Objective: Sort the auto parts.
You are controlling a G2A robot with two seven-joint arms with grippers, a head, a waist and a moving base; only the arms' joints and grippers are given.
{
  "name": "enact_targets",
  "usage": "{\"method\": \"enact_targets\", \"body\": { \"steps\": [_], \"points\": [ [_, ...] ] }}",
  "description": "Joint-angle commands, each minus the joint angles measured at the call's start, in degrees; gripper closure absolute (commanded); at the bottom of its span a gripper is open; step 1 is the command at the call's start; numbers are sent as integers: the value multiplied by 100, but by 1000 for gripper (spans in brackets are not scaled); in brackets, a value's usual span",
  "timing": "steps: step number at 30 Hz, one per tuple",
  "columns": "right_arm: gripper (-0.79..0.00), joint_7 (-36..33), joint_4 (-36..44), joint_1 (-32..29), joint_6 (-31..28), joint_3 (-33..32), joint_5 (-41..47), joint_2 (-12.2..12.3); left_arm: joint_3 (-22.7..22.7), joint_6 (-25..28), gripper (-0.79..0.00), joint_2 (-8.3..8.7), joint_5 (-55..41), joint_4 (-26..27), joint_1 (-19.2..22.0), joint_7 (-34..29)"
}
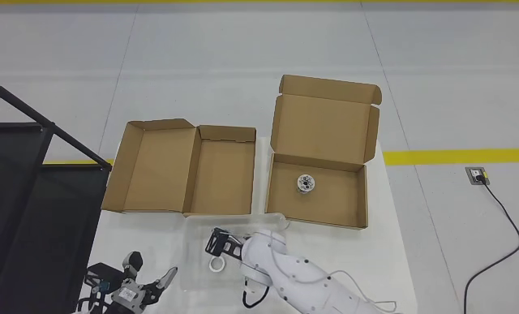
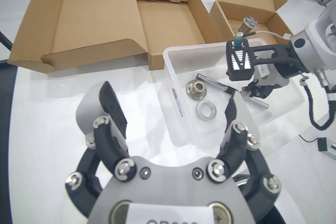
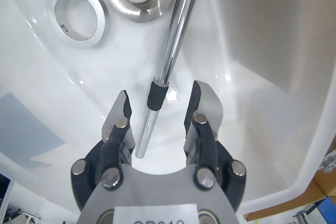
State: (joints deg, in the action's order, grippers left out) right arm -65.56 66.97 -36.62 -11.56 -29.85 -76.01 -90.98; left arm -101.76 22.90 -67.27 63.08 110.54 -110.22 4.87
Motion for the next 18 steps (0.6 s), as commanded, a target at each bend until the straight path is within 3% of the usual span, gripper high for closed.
{"method": "enact_targets", "body": {
  "steps": [1,18],
  "points": [
    [-406,-3,-75,20,62,14,-43,-40,-10,1,-785,-1,-15,-5,-4,5],
    [-342,31,-750,189,-144,-53,244,-332,-50,1,-785,-8,-73,-52,26,-4]
  ]
}}
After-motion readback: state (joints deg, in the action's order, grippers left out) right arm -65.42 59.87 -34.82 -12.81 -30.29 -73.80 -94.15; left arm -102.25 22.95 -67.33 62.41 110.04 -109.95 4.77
